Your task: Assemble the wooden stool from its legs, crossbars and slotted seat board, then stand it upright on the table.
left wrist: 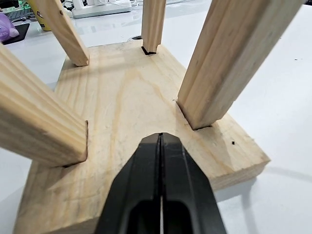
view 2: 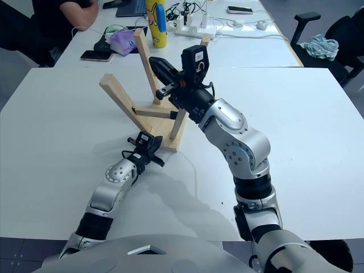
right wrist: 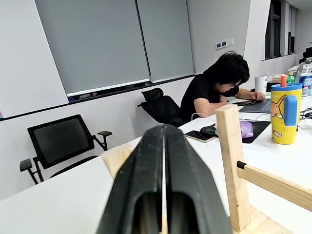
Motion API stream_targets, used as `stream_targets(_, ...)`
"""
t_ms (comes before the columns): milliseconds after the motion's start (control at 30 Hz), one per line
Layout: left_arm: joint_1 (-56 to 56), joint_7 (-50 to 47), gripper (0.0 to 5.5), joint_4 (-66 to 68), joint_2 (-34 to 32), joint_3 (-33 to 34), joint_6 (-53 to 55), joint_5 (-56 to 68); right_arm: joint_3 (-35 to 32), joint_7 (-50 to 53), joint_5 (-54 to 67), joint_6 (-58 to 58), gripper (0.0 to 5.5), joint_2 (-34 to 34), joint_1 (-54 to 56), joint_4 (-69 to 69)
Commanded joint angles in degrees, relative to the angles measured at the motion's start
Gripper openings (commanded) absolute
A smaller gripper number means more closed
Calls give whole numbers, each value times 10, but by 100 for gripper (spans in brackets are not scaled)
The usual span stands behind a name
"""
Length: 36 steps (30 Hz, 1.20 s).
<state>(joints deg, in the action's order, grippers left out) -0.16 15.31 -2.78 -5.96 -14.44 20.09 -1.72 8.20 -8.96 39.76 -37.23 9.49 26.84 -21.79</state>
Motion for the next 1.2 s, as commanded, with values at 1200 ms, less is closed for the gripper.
stream_targets(1200, 9, 19, 0, 32, -66, 2, -33, -94, -10, -43, -221, 11, 1, 3, -180, 255)
